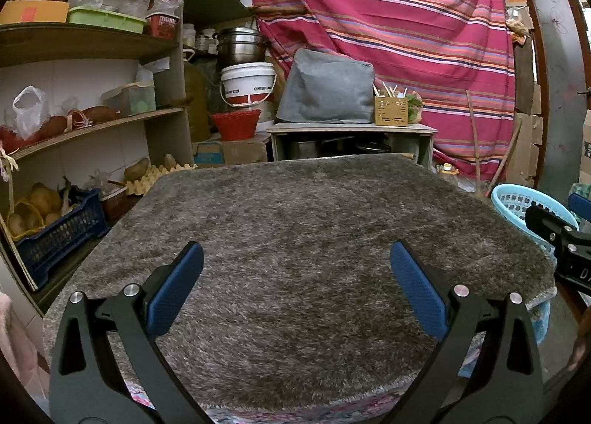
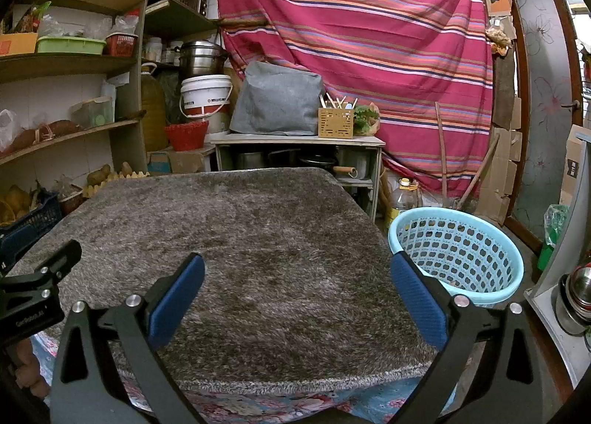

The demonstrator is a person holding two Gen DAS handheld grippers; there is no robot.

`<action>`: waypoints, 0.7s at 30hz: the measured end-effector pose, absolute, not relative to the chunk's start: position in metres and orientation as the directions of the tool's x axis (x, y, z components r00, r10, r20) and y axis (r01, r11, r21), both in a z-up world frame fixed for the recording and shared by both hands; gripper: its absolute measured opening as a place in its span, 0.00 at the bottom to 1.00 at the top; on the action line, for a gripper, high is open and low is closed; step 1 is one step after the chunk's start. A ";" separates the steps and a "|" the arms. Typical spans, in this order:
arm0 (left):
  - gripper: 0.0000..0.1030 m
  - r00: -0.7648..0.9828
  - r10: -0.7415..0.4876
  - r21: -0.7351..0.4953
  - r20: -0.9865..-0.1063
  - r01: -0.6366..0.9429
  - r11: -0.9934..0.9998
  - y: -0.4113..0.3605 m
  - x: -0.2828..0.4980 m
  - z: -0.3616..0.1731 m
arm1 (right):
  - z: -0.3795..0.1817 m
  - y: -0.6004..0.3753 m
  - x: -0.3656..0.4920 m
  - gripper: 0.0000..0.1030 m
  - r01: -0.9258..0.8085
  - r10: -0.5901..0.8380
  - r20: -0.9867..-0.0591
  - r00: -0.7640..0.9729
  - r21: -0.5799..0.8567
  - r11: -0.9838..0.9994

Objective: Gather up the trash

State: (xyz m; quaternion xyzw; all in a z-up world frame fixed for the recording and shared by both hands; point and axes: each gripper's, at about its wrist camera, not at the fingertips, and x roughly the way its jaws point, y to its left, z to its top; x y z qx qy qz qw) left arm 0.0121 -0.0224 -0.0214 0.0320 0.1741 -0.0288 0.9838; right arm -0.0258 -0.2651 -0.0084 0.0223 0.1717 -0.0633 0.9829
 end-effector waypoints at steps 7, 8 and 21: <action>0.95 0.938 -0.046 0.054 -0.344 0.068 0.996 -0.022 0.012 -0.022 | -0.009 -0.265 -0.026 0.96 0.132 -0.117 -0.338 0.934 0.022 0.991; 0.95 0.938 -0.047 0.054 -0.345 0.069 0.996 -0.022 0.012 -0.022 | -0.009 -0.265 -0.026 0.96 0.133 -0.117 -0.338 0.934 0.022 0.991; 0.95 0.939 -0.046 0.054 -0.342 0.069 0.996 -0.021 0.012 -0.022 | -0.008 -0.264 -0.025 0.96 0.130 -0.115 -0.337 0.934 0.023 0.991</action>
